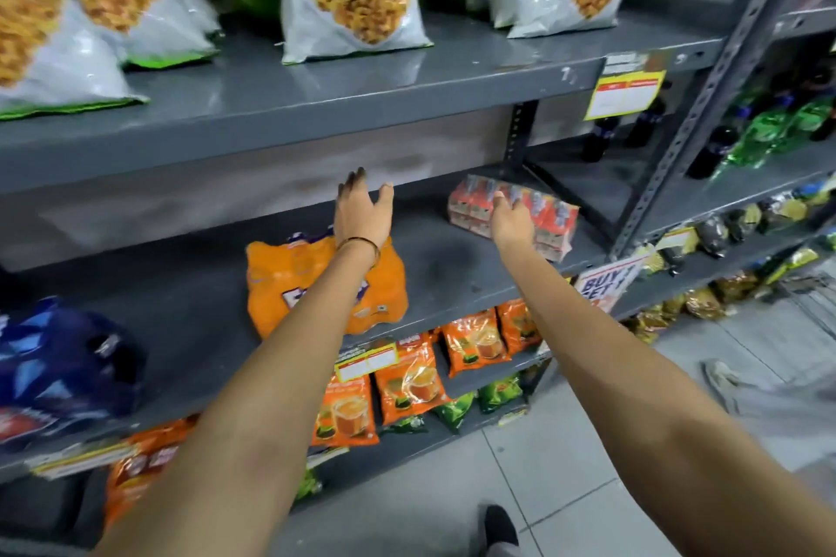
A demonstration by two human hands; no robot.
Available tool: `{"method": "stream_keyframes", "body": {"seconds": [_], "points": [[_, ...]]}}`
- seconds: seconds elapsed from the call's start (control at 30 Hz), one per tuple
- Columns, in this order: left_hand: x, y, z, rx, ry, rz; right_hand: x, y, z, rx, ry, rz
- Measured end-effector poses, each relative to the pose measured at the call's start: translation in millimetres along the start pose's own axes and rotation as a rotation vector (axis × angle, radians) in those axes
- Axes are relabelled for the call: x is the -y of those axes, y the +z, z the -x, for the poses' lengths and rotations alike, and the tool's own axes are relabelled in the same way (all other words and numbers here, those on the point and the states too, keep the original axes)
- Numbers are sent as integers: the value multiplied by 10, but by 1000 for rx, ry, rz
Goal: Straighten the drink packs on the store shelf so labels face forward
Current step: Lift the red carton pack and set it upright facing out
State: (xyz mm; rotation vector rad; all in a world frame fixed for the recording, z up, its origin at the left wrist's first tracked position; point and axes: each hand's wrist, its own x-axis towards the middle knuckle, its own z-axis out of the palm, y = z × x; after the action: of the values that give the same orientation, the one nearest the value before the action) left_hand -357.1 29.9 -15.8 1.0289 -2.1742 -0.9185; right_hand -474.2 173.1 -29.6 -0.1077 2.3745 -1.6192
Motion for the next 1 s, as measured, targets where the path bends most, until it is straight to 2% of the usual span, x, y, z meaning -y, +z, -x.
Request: {"method": "stream_keyframes", "body": {"seconds": [0.2, 0.27, 0.43, 0.63, 0.7, 0.83, 1.0], "points": [[-522, 1067, -293, 290, -108, 29, -124, -531, -781, -134, 128, 13], [-613, 1367, -439, 356, -155, 23, -204, -651, -1109, -152, 229, -2], [-872, 1950, -836, 444, -279, -27, -345, -912, -1775, 138, 347, -149], [-677, 2282, -1263, 471, -350, -34, -385, -853, -2127, 298, 707, -103], [-439, 2466, -1449, 503, -402, 13, -460, -807, -2267, 319, 762, -97], [-786, 2326, -1217, 408, -512, 119, -397, -849, -2253, 352, 744, -104], [-720, 2315, -1094, 203, -562, 128, -454, -752, -2364, 298, 683, -175]]}}
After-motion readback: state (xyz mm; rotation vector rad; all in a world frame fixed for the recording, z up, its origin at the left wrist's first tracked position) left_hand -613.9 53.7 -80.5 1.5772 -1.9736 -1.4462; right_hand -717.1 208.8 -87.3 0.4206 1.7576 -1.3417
